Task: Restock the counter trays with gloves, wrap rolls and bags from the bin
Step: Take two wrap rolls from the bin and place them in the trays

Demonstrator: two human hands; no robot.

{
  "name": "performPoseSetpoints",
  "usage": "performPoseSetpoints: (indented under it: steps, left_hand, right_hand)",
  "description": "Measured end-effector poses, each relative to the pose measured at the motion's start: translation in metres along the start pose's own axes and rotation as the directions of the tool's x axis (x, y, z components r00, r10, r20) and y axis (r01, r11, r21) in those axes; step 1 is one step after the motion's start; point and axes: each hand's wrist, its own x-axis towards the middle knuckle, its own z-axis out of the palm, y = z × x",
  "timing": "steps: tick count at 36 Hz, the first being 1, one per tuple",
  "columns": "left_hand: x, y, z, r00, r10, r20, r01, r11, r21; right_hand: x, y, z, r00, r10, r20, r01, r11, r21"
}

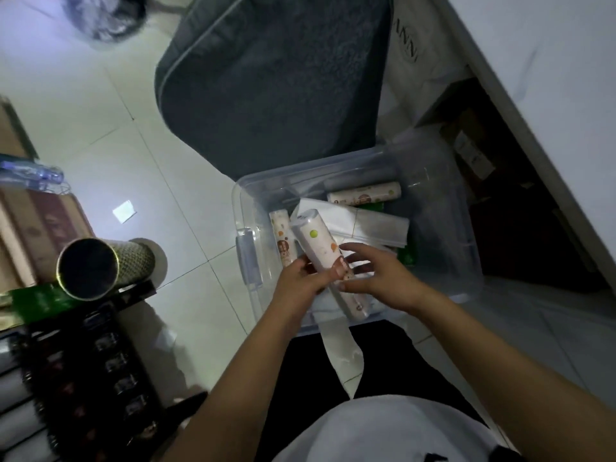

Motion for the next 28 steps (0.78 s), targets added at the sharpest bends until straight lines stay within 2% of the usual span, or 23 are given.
performPoseSetpoints:
  steps: [3,5,8,10,12,15,17,20,23,28]
  left_hand:
    - [-0.018,0.001,0.007,0.999,-0.012,-0.051,0.008,0.996,-0.085]
    - [-0.026,0.001,0.01,0.998,-0.022,-0.066,0.016,0.996,-0.083]
    - [-0.031,0.0,0.01,0.999,-0.036,0.006,0.036,0.999,-0.035]
    - [-0.029,-0.004,0.007,0.993,-0.073,0.097,0.078,0.996,-0.05]
    - [-0.019,-0.01,0.004,0.985,-0.117,0.124,0.127,0.989,-0.081]
    - [0.009,-0.023,0.0,0.982,-0.183,-0.044,0.178,0.979,-0.097]
    - [0.033,-0.032,-0.005,0.963,-0.18,-0.199,0.188,0.982,0.022]
    - [0.068,-0.044,-0.01,0.936,-0.169,-0.309,0.227,0.96,0.162]
    - [0.109,-0.059,-0.011,0.899,-0.181,-0.4,0.273,0.944,0.187]
    - [0.168,-0.078,-0.004,0.799,-0.175,-0.575,0.399,0.87,0.289]
  right_hand:
    - [-0.002,-0.006,0.007,0.998,-0.065,-0.001,0.065,0.998,-0.006]
    - [-0.005,-0.009,0.008,0.997,-0.078,0.011,0.078,0.996,-0.038]
    - [-0.009,-0.005,0.001,0.998,-0.061,0.018,0.061,0.997,-0.048]
    - [-0.01,0.0,-0.006,1.0,-0.017,0.013,0.018,0.998,-0.066]
    - [-0.01,0.01,-0.014,0.999,0.032,-0.006,-0.032,0.992,-0.126]
    - [-0.015,0.032,-0.025,0.991,0.105,-0.079,-0.121,0.965,-0.231]
    - [-0.023,0.05,-0.032,0.98,0.143,-0.139,-0.177,0.944,-0.279]
    - [-0.038,0.08,-0.036,0.953,0.171,-0.25,-0.234,0.94,-0.249]
    - [-0.051,0.105,-0.034,0.907,0.193,-0.373,-0.275,0.944,-0.182]
    - [-0.051,0.124,-0.036,0.865,0.164,-0.474,-0.273,0.947,-0.171]
